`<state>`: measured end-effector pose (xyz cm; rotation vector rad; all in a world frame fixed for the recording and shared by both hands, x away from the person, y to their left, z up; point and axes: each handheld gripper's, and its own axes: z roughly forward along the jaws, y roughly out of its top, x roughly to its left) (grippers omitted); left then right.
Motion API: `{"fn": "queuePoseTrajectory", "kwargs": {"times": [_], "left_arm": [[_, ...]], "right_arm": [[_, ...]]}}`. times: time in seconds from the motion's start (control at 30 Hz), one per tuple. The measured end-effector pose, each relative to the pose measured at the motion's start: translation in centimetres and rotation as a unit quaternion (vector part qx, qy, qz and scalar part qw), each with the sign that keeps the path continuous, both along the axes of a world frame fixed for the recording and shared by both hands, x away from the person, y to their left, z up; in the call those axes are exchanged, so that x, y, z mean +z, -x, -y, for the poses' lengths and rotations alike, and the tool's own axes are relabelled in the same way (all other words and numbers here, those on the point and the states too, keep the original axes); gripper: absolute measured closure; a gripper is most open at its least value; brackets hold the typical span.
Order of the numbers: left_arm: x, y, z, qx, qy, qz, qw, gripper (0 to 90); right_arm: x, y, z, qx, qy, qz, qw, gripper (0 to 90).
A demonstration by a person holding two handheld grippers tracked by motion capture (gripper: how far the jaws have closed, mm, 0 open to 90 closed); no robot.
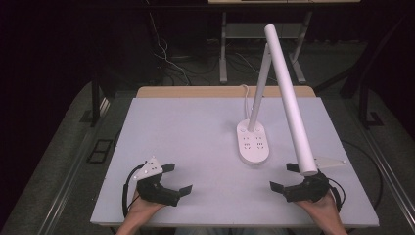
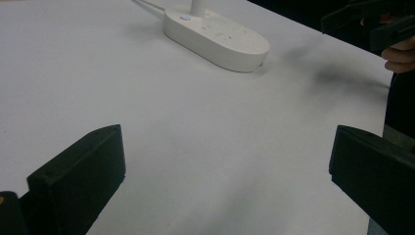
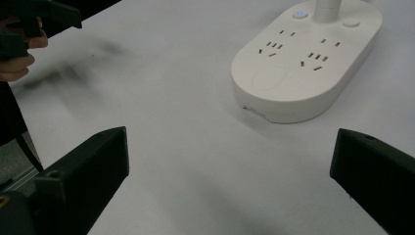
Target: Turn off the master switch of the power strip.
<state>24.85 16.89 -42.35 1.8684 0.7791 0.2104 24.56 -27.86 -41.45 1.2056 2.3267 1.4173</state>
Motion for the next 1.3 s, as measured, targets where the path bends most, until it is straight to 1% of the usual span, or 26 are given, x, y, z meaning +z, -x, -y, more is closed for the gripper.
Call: {"fn": "queuePoseTrajectory", "kwargs": {"times": [0.1,0.2,0.27,0.47,0.7,0.77,0.97,1.13,1.3], "left_arm": [[0.0,0.0,0.0,0.001,0.0,0.001,1.0,0.0],[-0.1,0.1,0.0,0.0,-0.005,-0.001,1.0,0.0],[-0.1,0.1,0.0,0.0,-0.006,-0.001,1.0,0.0],[0.0,-0.1,-0.1,0.001,-0.006,-0.003,1.0,0.0],[0.1,-0.4,0.4,-0.011,-0.011,-0.008,0.9998,0.0],[0.2,-0.5,0.4,-0.014,-0.015,-0.007,0.9998,0.0],[0.6,-0.7,0.4,-0.013,-0.016,-0.006,0.9998,0.0],[1.0,-1.0,0.4,-0.013,-0.021,-0.01,0.9996,0.0],[1.4,-1.3,0.7,-0.02,-0.026,-0.011,0.9994,0.0]], "right_arm": [[0.0,0.0,0.0,0.003,0.003,-0.001,1.0,0.3],[0.0,0.1,0.0,0.004,0.003,-0.004,1.0,0.3],[0.0,0.0,0.1,0.004,-0.002,-0.005,1.0,0.3],[0.0,0.0,0.1,0.007,-0.002,-0.005,1.0,0.3],[-0.1,-0.1,0.2,0.004,-0.002,-0.012,0.9999,0.3],[0.0,-0.1,0.3,0.003,-0.003,-0.01,0.9999,0.3],[0.0,0.0,0.4,0.002,-0.003,-0.011,0.9999,0.3],[0.1,0.0,0.5,0.001,-0.004,-0.01,0.9999,0.3],[0.1,0.1,0.6,-0.002,-0.004,-0.011,0.9999,0.3]]}}
